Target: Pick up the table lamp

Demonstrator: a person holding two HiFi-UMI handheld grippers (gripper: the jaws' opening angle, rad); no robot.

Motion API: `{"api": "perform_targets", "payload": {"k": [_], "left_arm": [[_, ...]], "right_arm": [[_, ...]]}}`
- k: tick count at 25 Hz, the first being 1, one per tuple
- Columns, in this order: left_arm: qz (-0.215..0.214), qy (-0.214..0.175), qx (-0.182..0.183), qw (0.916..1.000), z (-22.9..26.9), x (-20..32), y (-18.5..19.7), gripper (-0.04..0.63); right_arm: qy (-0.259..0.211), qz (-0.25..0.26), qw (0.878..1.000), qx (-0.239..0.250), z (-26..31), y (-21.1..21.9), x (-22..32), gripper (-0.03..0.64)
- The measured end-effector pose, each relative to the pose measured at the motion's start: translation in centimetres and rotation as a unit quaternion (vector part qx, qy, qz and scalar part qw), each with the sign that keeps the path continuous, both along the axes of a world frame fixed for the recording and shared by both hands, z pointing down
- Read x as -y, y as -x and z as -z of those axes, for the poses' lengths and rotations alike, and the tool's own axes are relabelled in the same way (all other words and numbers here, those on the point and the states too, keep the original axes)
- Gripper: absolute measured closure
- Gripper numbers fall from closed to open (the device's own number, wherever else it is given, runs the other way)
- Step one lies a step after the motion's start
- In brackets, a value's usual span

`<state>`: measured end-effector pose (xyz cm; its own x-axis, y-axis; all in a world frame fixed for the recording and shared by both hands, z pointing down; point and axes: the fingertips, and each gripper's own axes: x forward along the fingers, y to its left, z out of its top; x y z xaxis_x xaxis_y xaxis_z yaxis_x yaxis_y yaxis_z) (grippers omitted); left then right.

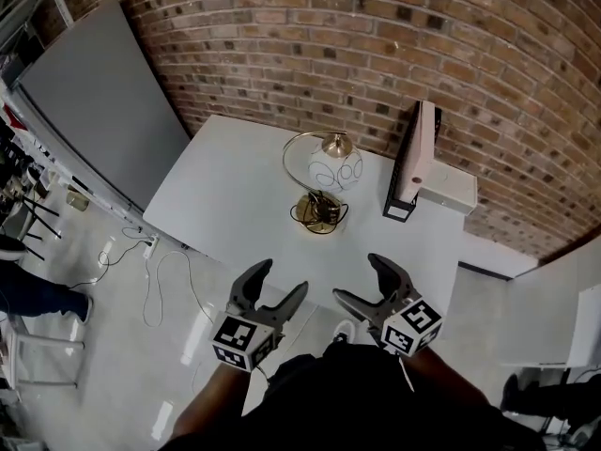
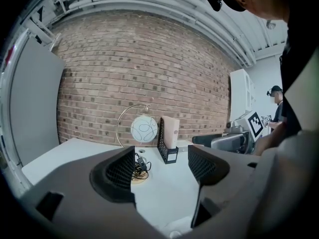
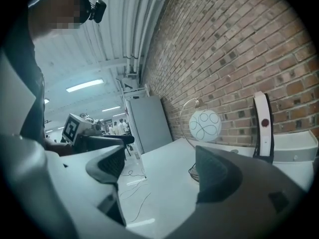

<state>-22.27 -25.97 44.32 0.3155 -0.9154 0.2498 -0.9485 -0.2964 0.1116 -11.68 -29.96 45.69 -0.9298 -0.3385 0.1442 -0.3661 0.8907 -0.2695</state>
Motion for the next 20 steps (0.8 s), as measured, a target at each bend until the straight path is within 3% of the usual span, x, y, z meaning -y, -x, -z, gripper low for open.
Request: {"api": "perform_targets", "payload": {"k": [13,20], "left_arm": [[0.003,0.028,0.023,0.9994,-1.1,7.2,-1.4,0.264],[-0.013,0.033,0.040,0.9986,-1.0,9.9,-1.8,0.264]], "right_arm": [[0.000,0.015,1.000,0.010,-1.2,-0.4,7.3,0.178],[0.010,-0.007,1.000,0.014,-1.8,-1.3,9.5,0.179]]}}
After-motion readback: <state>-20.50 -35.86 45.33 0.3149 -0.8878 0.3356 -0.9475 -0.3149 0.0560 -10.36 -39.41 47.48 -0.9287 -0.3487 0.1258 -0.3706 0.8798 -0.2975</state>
